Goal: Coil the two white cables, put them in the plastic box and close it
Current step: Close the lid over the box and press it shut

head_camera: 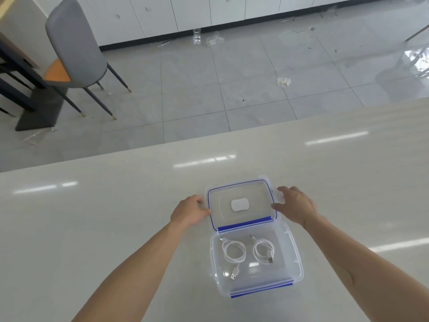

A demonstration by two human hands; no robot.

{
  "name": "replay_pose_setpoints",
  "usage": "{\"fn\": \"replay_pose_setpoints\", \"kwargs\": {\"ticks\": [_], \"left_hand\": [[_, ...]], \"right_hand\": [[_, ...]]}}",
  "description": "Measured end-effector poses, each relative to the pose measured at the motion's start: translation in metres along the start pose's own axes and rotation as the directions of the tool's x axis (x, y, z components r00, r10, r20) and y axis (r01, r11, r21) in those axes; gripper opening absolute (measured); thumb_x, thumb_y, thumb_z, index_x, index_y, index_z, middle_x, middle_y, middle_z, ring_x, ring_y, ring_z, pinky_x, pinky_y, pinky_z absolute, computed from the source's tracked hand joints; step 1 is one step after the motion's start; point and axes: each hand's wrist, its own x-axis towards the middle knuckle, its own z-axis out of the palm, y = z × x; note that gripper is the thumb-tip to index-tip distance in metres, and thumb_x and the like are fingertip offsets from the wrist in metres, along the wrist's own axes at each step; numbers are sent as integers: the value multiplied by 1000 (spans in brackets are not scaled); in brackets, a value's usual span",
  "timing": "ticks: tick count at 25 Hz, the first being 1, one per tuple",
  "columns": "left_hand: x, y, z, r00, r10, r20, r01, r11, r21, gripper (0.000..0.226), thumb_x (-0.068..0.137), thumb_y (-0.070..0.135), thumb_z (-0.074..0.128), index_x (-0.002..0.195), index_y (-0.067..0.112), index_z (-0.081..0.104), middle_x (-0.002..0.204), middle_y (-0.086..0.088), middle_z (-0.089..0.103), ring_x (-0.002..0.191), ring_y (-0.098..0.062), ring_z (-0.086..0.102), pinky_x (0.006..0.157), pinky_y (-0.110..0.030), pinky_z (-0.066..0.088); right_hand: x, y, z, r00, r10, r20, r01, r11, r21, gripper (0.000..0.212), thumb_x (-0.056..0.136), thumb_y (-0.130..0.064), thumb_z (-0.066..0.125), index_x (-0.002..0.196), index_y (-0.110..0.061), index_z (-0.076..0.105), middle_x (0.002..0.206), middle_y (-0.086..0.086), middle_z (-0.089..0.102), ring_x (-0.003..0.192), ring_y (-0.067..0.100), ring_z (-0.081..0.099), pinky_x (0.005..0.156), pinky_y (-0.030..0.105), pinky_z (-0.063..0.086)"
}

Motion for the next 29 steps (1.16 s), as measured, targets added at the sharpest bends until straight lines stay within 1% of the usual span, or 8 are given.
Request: {"fn": "replay_pose_setpoints", "kwargs": {"ticks": [3, 7, 12, 16, 20, 23, 26, 29], "left_hand": [[4, 10, 10, 996, -9, -87, 14, 998, 57, 40, 76, 40, 70, 112, 28, 58, 106, 4, 65, 84, -19, 56, 66, -28, 42], [6, 15, 18, 990, -40, -137, 43, 999, 20, 29, 79, 25, 66, 107, 25, 58, 97, 4, 64, 79, -21, 55, 64, -29, 43], [6, 21, 8, 982, -21, -185, -15, 982, -190, 28, 86, 17, 65, 113, 16, 67, 107, -2, 71, 98, -25, 65, 75, -27, 48], [-16, 39, -10, 910, 91, -405, -209, 944, -257, 14, 91, 19, 65, 101, 16, 73, 99, -1, 70, 83, -18, 65, 69, -22, 42], [-57, 43, -23, 807, 164, -567, -393, 867, -308, 13, 92, 28, 67, 102, 25, 74, 83, 7, 65, 68, -2, 61, 63, -8, 41], [-95, 30, -17, 825, 169, -540, -467, 741, -482, 18, 94, 31, 65, 96, 49, 69, 75, 11, 70, 56, -9, 68, 58, -24, 55], [-125, 14, -6, 852, 199, -485, -492, 621, -610, 24, 94, 26, 66, 102, 48, 70, 89, 10, 75, 72, -12, 74, 58, -24, 59], [-144, -2, 11, 891, 206, -404, -446, 557, -700, 26, 87, 24, 60, 105, 38, 73, 96, 5, 77, 85, -13, 72, 62, -26, 59]], "right_hand": [[10, -5, 10, 1000, -15, 5, 15, 997, 80, 54, 87, -29, 65, 138, -28, 46, 115, 5, 63, 105, 28, 62, 83, 37, 51], [17, -7, 14, 1000, 9, 1, -9, 986, 168, 51, 83, -13, 65, 130, -24, 48, 94, 5, 68, 85, 28, 59, 68, 32, 46], [15, -7, 0, 998, 13, -62, 8, 940, 340, 40, 83, -14, 69, 120, -22, 59, 87, 1, 65, 87, 27, 60, 74, 33, 48], [0, -8, -25, 960, 89, -265, 45, 886, 461, 10, 86, -27, 67, 93, -22, 71, 78, -2, 69, 86, 31, 67, 73, 37, 52], [-29, -7, -39, 961, 91, -260, 142, 646, 750, 13, 88, -27, 65, 77, -25, 70, 65, -4, 78, 65, 19, 74, 63, 35, 56], [-59, 2, -39, 980, 3, -200, 180, 418, 890, 9, 89, -20, 66, 92, -21, 74, 83, 0, 82, 77, 17, 78, 61, 29, 55], [-83, 18, -34, 989, -84, -120, 138, 259, 956, 25, 95, -15, 53, 106, -16, 75, 94, 8, 80, 85, 22, 77, 63, 31, 59], [-101, 29, -25, 994, -81, -73, 95, 318, 943, 18, 97, -26, 59, 104, -20, 74, 96, 9, 80, 81, 19, 73, 63, 32, 58]]}}
